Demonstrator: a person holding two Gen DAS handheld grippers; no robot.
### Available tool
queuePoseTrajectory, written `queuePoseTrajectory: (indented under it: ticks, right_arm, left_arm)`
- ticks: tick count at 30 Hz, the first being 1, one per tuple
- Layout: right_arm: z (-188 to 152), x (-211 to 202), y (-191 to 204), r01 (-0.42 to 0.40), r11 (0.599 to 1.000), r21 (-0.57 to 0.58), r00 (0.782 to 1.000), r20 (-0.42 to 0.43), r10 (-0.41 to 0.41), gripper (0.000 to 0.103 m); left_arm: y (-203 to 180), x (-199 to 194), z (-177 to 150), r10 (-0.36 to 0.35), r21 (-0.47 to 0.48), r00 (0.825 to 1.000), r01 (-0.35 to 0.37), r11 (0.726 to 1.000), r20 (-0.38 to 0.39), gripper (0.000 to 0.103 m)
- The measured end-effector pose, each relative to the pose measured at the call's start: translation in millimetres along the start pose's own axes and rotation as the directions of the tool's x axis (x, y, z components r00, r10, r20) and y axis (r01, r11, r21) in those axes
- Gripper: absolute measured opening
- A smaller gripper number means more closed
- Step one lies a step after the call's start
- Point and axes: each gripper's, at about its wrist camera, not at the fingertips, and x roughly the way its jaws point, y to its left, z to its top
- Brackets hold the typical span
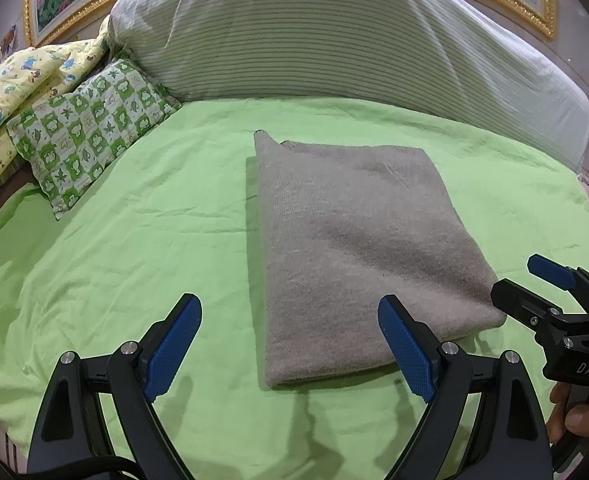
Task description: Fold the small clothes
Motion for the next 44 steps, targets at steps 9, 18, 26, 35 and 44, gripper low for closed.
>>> queuePoseTrajectory:
  ticks: [9,18,26,35,44]
  right_arm:
    - [0.3,-1.2,-4.6,0.003,1.0,0.012,1.0,0.005,-0.003,0.099]
    - [3.5,3.2,-7.3,-0.001,1.0,0.017,1.0,-0.004,0.001,0.099]
    - [3.2,3.6,-7.4,-0.001,1.0,0.021,1.0,-0.006,0.002,0.099]
    - [2.5,4.5,-6.0,-0.001,1.0,0.021,1.0,-0.007,0.001,0.099]
    - [2.5,5.4,-4.7,-0.002,1.0,0.023,1.0,-0.008,0.002,0.099]
  left_arm:
    - [-1.4,3.4,3.2,-0.005,0.007,1.0,0.005,1.0,-0.009,0.091]
    - [-1.3,7.4,7.5,-0.007,0.004,1.0,0.007,1.0,-0.017,0.091]
    - [-1.5,10.6,7.7,-0.007,0.009,1.0,0.007,1.0,-0.027,0.091]
    - [1.2,14.4,8.5,-0.007,0.004,0.999,0.007,1.0,-0.042,0.091]
    - [3.9,16.8,9.7,-0.008,0.0,0.999,0.008,1.0,-0.05,0.091]
